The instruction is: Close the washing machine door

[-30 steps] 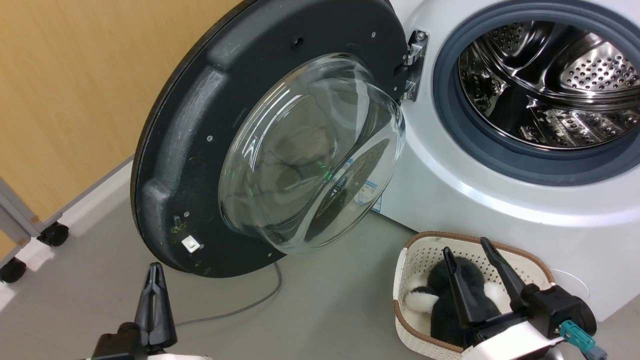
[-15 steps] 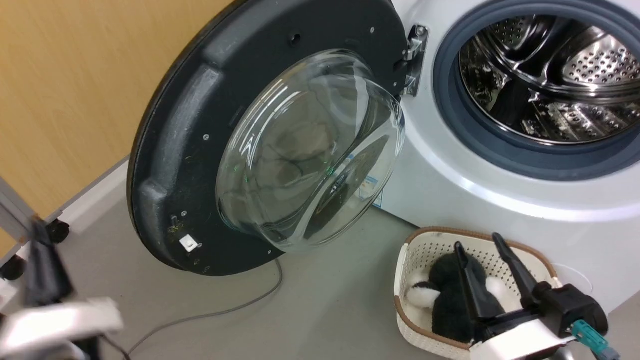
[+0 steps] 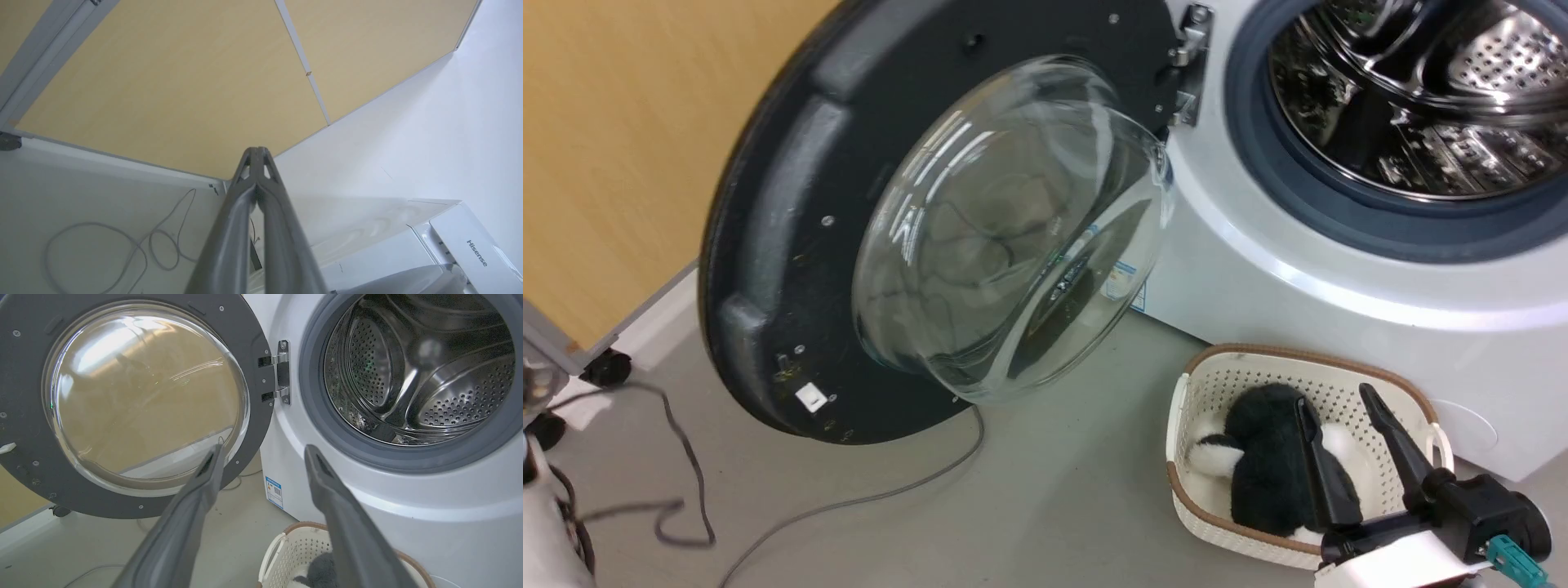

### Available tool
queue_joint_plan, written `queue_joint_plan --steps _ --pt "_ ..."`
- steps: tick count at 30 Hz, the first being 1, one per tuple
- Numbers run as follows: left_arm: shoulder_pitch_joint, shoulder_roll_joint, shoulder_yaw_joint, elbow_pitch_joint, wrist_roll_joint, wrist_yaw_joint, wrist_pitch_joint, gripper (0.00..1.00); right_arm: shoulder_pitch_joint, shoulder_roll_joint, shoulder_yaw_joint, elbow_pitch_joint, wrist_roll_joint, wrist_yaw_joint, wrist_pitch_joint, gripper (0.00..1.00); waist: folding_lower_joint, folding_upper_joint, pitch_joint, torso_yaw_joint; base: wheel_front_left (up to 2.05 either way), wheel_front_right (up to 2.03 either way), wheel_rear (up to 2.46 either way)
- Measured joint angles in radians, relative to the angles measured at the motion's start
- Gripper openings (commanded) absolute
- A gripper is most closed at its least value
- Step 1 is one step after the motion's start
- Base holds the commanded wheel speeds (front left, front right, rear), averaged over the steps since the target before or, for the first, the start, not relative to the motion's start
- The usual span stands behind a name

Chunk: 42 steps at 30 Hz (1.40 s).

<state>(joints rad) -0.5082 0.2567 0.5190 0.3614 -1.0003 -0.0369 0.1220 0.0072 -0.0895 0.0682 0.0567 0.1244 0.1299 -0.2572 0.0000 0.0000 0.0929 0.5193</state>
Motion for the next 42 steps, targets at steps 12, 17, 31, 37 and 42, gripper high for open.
queue_joint_plan --steps 12,17,31,37,42 --pt "-0.099 0.002 -0.013 0.242 -0.211 0.021 0.365 0.0 0.0 -0.008 0.004 -0.003 0.002 0.0 0.001 1.0 0.0 0.0 0.004 -0.031 0.0 0.0 0.0" --pt "-0.06 -0.015 -0.06 0.235 -0.228 -0.002 0.487 0.0 0.0 -0.007 0.003 0.0 0.002 0.0 0.001 1.0 0.0 0.0 -0.008 -0.036 0.0 0.0 0.0" --pt "0.159 -0.086 -0.153 -0.026 -0.262 0.045 0.731 0.0 0.018 0.022 -0.019 0.034 0.009 0.0 0.0 1.0 0.0 0.0 -0.081 -0.066 0.0 0.0 0.0" --pt "0.259 -0.125 -0.194 -0.186 -0.263 0.09 0.796 0.0 0.031 0.03 -0.036 0.041 0.009 0.0 0.0 1.0 0.0 0.0 -0.12 -0.102 0.0 0.0 0.0" --pt "0.325 -0.177 -0.225 -0.304 -0.309 0.126 0.812 0.0 0.038 0.033 -0.049 0.039 0.009 0.0 0.0 1.0 0.0 0.0 -0.137 -0.153 0.0 0.0 0.0"
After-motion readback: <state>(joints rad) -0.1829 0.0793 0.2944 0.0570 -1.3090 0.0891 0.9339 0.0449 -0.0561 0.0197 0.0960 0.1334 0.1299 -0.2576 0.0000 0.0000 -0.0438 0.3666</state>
